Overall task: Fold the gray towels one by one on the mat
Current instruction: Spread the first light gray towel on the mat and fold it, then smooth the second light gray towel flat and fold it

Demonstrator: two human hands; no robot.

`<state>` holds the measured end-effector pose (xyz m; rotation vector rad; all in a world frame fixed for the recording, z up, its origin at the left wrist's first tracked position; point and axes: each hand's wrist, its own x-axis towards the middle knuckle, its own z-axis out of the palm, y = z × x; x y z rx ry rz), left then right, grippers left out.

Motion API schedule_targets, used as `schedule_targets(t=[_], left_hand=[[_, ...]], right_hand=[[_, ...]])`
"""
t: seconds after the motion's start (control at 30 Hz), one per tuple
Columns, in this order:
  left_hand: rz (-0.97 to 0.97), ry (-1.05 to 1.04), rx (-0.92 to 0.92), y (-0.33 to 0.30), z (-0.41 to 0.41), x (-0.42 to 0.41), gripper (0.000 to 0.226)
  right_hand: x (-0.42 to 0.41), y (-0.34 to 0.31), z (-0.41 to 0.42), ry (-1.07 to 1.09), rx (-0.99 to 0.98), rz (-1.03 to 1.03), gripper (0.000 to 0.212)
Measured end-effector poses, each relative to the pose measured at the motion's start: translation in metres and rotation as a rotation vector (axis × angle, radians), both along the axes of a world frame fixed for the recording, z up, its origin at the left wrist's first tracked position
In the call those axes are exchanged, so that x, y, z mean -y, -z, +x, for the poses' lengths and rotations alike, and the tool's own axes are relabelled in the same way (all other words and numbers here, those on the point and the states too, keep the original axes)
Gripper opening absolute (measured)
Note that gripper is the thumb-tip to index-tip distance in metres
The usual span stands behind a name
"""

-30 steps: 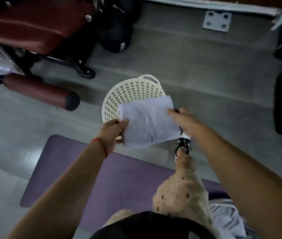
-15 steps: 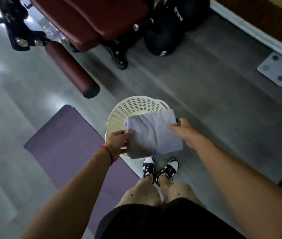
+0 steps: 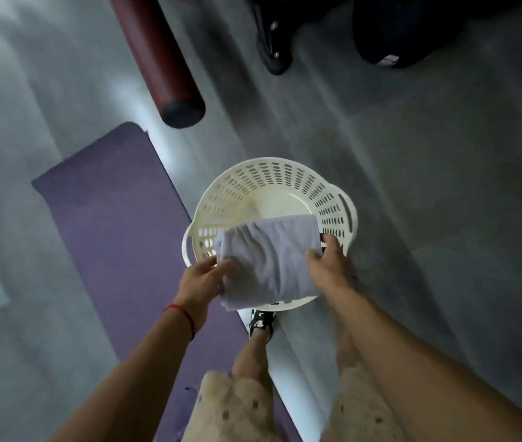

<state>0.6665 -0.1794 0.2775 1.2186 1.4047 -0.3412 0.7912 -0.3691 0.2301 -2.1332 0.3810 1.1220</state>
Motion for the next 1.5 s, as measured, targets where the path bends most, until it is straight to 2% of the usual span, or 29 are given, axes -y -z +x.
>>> schedule_targets(t=[0.17,0.27,0.37,0.53,0.57,0.67,0.77,0.83,0.9,0.97,1.03,1.1,1.13,1.2,1.27,1.37,1.5], left_hand=[[0.056,-0.086,-0.015,0.145,0.002,0.011,0.024],[0.022,-0.173,-0.038,0.242,0.017,0.006,0.023],[0.027,-0.243,-0.080,0.340,0.030,-0.012,0.035],[0.111,-0.228,-0.122,0.474,0.041,-0.040,0.046],[0.135,-0.207,-0.115,0.485,0.047,-0.042,0.048],[0.213,-0.106,-0.058,0.498,0.065,-0.042,0.028],[0.295,-0.062,-0.075,0.518,0.071,-0.047,0.025],[0.312,-0.072,-0.096,0.526,0.074,-0.051,0.027],[0.333,0.011,-0.188,0.528,0.074,-0.052,0.035],[0.571,0.281,-0.284,0.517,0.074,-0.046,0.042],[0.863,0.746,-0.225,0.507,0.069,-0.038,0.056],[0.929,1.253,-0.197,0.510,0.059,-0.036,0.072],[0.896,1.381,-0.237,0.515,0.057,-0.041,0.076],[0.801,1.417,-0.305,0.527,0.059,-0.054,0.081],[0.771,1.442,-0.341,0.539,0.062,-0.063,0.085],[0.716,1.459,-0.433,0.550,0.065,-0.065,0.090],[0.684,1.369,-0.402,0.512,0.065,-0.052,0.077]], right_hand=[[-0.015,0.142,0.037,-0.253,-0.029,-0.048,0.043],[-0.031,0.228,0.061,-0.333,-0.001,-0.068,0.042],[-0.053,0.311,0.079,-0.436,0.025,-0.083,0.039],[-0.093,0.424,0.085,-0.520,0.082,-0.125,0.040],[-0.098,0.438,0.084,-0.522,0.110,-0.159,0.043],[-0.107,0.466,0.078,-0.474,0.168,-0.245,0.053],[-0.105,0.483,0.074,-0.459,0.276,-0.232,0.047],[-0.103,0.490,0.075,-0.482,0.304,-0.211,0.043],[-0.100,0.491,0.077,-0.506,0.320,-0.190,0.045],[-0.091,0.484,0.078,-0.601,0.457,-0.200,0.051],[-0.084,0.475,0.079,-0.845,0.605,-0.170,0.061],[-0.081,0.473,0.084,-1.238,0.584,-0.156,0.083],[-0.083,0.476,0.090,-1.401,0.551,-0.156,0.093],[-0.091,0.489,0.105,-1.552,0.481,-0.147,0.102],[-0.099,0.503,0.114,-1.580,0.424,-0.169,0.105],[-0.102,0.515,0.111,-1.606,0.446,-0.255,0.107],[-0.106,0.484,0.092,-1.567,0.503,-0.300,0.101]])
